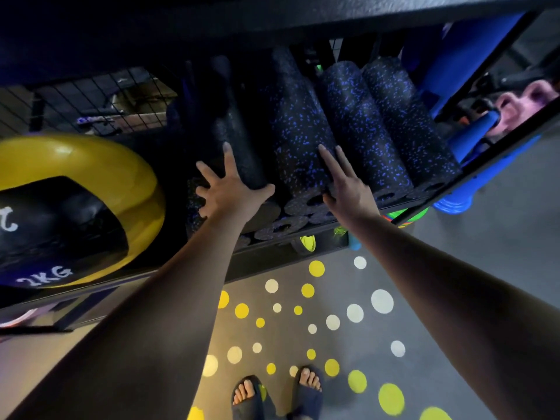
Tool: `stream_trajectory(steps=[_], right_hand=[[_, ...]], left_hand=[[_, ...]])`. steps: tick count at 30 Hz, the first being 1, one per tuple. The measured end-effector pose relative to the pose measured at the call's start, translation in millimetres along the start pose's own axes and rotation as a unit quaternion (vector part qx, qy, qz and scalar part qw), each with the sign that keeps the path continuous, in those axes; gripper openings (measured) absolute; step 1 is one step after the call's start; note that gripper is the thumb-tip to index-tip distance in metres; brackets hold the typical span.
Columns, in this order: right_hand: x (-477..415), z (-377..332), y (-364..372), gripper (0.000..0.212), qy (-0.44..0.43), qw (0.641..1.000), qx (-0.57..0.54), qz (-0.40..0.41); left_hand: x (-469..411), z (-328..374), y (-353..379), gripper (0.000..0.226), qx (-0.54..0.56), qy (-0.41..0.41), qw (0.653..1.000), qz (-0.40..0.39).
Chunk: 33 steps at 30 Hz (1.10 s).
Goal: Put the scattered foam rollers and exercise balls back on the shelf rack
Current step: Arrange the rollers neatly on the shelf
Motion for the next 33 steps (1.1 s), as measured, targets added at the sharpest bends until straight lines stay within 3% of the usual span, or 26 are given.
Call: stream_trajectory(steps=[6, 10, 13, 15, 17, 21, 24, 28, 33], right_hand=[[-0.6, -5.3, -1.9, 0.103, 0.013, 1.0, -0.005, -0.025], [4.7, 3.2, -0.3, 0.127, 0.024, 0.998, -0.009, -0.061], [18.0, 38.6, 0.7, 0.113, 0.095, 0.987, -0.125, -0.043], [30.3, 81.1, -3.2, 0.092, 0.181, 0.959, -0.215, 0.024], [39.3, 130.6, -6.9, 0.078, 0.249, 0.936, -0.238, 0.069], [27.6, 214.1, -1.1, 0.044, 0.413, 0.873, -0.258, 0.014], [2.2, 231.2, 14.4, 0.055, 0.449, 0.824, -0.342, -0.043], [-26.8, 227.1, 44.1, 0.069, 0.475, 0.727, -0.482, -0.119], [-52.2, 216.3, 59.6, 0.075, 0.48, 0.69, -0.528, -0.12]], left_hand=[[1.8, 2.8, -3.1, 0.122, -0.021, -0.006, 1.0, -0.007], [4.4, 3.8, -7.3, 0.123, -0.063, -0.018, 0.997, -0.029], [7.2, 32.1, -18.3, 0.105, -0.135, 0.064, 0.987, 0.058], [9.3, 70.6, -14.5, 0.089, -0.107, 0.129, 0.979, 0.113], [3.2, 112.2, 1.7, 0.083, -0.078, 0.154, 0.979, 0.106], [-25.2, 158.0, 43.7, 0.106, -0.041, 0.138, 0.988, 0.052], [-38.8, 144.7, 70.1, 0.13, -0.065, 0.065, 0.996, 0.009], [-41.6, 140.2, 76.7, 0.125, -0.087, 0.061, 0.994, 0.035], [-40.9, 142.2, 77.3, 0.12, -0.098, 0.056, 0.992, 0.048]])
Point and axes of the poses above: each hand's wrist, its own x-axis away from the middle knuckle, its own y-axis out of the palm, z = x × y, the point moved 7 cm from there along -x, towards the middle knuckle, and after that the axes turned 13 degrees about y, right-handed, at the moved point
